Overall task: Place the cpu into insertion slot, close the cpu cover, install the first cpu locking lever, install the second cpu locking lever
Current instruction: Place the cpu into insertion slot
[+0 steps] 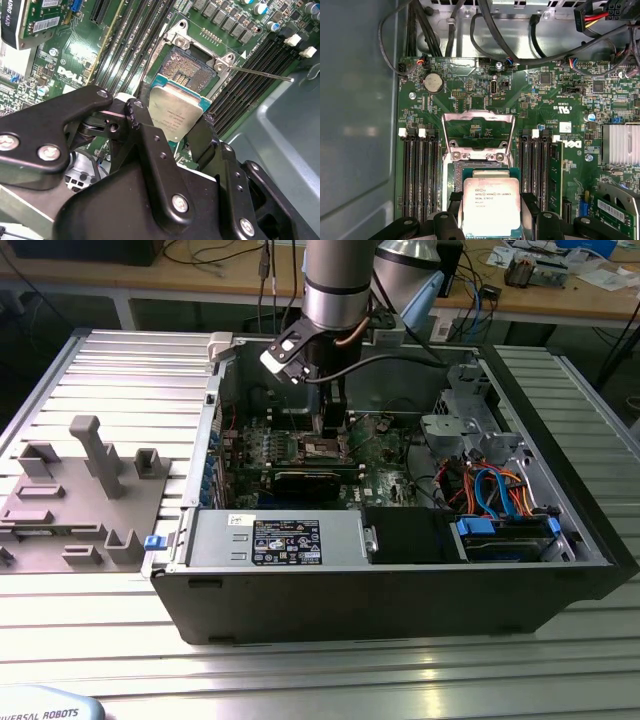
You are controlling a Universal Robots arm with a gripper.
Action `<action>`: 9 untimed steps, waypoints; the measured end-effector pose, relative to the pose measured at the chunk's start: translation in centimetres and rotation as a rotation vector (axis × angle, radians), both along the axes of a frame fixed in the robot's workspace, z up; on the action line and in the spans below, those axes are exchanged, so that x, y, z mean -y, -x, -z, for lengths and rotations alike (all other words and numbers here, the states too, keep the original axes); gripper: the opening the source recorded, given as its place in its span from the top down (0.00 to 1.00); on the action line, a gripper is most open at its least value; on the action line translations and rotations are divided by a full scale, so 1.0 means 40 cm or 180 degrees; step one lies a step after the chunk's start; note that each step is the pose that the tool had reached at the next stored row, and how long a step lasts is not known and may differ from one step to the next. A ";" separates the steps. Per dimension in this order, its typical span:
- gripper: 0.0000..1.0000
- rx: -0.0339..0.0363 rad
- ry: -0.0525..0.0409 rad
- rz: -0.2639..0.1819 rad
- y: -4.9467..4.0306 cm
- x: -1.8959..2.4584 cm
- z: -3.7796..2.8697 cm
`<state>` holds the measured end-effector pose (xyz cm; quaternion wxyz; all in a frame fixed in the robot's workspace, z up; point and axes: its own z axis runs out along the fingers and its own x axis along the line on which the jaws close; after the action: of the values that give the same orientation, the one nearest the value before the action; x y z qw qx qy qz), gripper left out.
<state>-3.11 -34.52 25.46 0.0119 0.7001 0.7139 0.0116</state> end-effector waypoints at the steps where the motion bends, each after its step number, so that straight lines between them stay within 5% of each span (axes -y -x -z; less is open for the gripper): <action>1: 0.46 0.0000 0.0000 0.0000 0.000 0.000 0.002; 9: 0.46 0.0000 0.0000 0.0000 0.000 0.000 0.012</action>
<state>-3.11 -34.52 24.97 0.0119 0.7001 0.7139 0.0116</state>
